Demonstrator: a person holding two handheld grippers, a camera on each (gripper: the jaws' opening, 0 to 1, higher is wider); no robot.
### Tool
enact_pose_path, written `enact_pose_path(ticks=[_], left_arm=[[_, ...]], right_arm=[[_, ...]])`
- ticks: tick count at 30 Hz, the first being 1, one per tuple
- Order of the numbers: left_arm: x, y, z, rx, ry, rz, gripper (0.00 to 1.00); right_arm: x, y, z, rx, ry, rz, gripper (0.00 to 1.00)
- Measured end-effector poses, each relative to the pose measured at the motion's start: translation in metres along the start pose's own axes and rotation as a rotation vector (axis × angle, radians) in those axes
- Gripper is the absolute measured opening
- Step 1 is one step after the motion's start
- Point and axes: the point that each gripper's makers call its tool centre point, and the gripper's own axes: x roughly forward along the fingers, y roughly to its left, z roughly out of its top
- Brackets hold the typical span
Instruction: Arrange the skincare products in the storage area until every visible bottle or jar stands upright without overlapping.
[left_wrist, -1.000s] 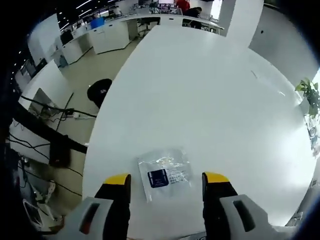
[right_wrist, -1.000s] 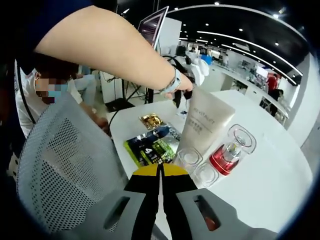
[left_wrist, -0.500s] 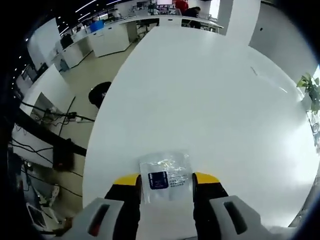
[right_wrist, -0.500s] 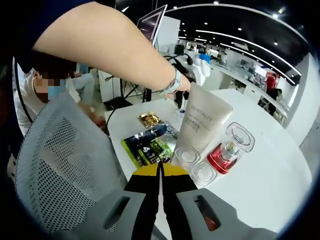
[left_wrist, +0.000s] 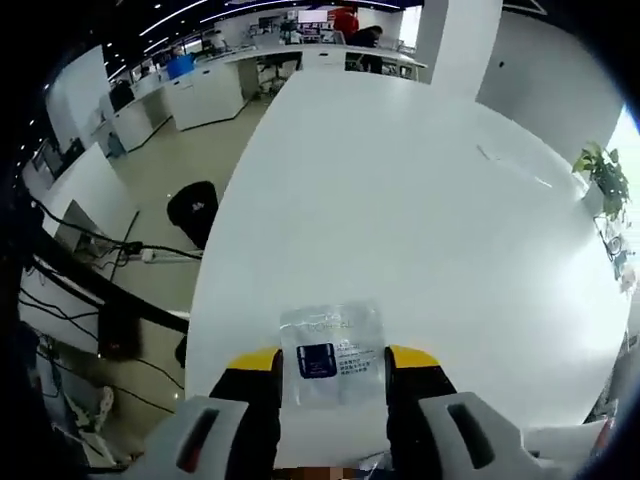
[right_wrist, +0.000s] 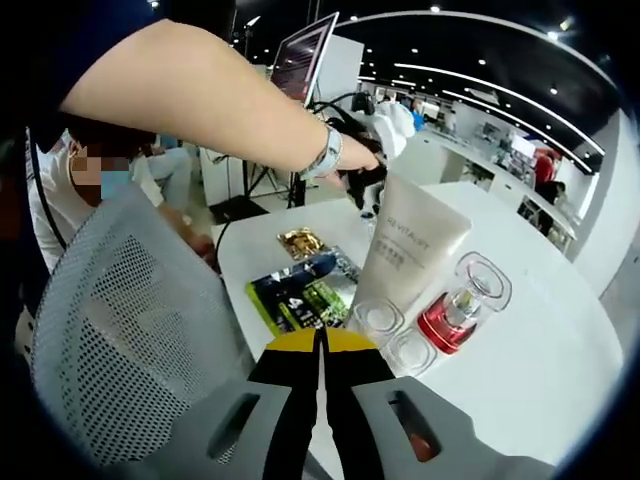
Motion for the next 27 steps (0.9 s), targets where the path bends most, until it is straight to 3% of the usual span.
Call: enact_pose_path(ticks=[11,19,25,27], left_arm=[[-0.057,-0.014,-0.02,0.051,-0.06,-0.139,0.42],[-0.095,-0.005,-0.039,0.039,-0.099,-0.192,0.42],[-0.111,0.006,-0.068,0.018,-0.096,-0.192,0.42],[-0.118,0.008,-0.086,0.008,-0.091,-0.189,0.42]], right_arm=[[0.0,0.007,0.006,-0.022,-0.025,0.028,0.0],[0.001,0.011,0.008,-0.038,-0.027,0.039,0.0],[0.001,0.012,0.008,-0.042,-0.027,0.039,0.0],[0.001,0.011,0.008,-0.042,-0.029,0.038,0.0]])
